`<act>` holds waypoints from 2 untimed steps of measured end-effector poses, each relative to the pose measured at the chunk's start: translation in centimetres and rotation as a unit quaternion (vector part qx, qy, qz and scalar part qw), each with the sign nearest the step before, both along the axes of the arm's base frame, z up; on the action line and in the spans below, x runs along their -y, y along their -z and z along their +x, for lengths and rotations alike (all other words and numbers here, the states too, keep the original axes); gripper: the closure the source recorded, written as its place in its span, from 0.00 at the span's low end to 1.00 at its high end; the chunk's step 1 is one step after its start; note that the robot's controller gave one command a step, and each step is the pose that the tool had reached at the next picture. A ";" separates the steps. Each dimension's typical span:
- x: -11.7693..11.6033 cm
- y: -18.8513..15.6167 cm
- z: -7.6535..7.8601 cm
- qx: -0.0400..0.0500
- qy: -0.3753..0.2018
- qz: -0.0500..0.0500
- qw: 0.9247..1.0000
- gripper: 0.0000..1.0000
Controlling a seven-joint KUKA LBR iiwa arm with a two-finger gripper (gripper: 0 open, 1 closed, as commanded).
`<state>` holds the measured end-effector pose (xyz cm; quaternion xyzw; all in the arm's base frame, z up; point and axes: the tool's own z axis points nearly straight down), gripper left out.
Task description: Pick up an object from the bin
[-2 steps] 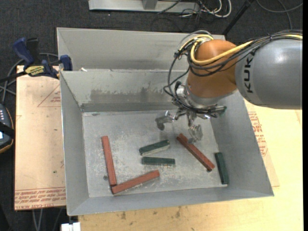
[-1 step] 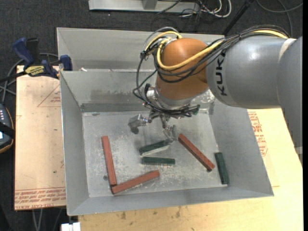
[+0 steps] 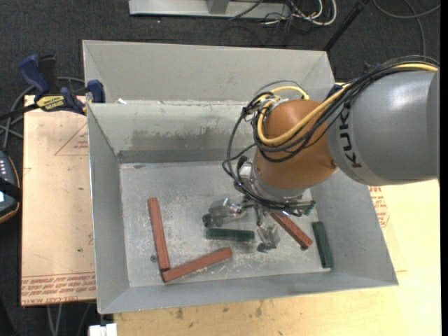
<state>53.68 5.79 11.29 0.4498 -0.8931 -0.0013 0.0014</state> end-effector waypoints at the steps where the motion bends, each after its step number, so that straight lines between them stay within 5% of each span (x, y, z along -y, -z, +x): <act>1: -2.1 4.2 1.9 0.004 -0.049 0.002 0.999 0.00; 2: -2.0 4.1 1.9 0.004 -0.050 0.001 0.999 1.00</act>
Offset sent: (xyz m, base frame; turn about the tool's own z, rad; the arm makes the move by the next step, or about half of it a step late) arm 0.0176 0.0180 -0.0429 -0.1009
